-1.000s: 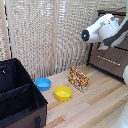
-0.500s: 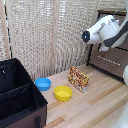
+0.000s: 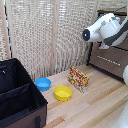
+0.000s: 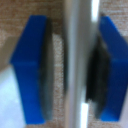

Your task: Kindly move your gripper toward the top drawer's handle. With caution, hold the handle robustly using your gripper and pull open the top drawer. Let the handle go. Relocate your gripper to the bowl placed in the background. Gently hold the bowl using your gripper. Bring the gripper and the bowl to the ajar drawer. Softly release the bowl into it.

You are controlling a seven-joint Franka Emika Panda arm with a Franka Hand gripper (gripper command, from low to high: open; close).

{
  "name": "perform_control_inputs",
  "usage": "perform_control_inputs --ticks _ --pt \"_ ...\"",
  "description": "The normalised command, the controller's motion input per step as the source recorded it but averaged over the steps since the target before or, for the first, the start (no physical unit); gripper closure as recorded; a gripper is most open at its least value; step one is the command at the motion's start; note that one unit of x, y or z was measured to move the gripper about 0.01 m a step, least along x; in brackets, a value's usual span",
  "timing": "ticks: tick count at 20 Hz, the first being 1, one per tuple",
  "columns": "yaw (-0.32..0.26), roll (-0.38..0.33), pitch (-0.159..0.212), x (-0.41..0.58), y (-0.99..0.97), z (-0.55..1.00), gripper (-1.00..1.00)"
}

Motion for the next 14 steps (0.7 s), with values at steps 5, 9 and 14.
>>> perform_control_inputs --ticks 5,9,14 --pt "-0.126 0.034 0.0 0.039 0.74 -0.02 1.0" --pt "-0.108 0.054 0.01 0.118 0.81 -0.09 1.0" --pt "-0.118 0.057 0.04 0.156 0.77 -0.08 1.0"
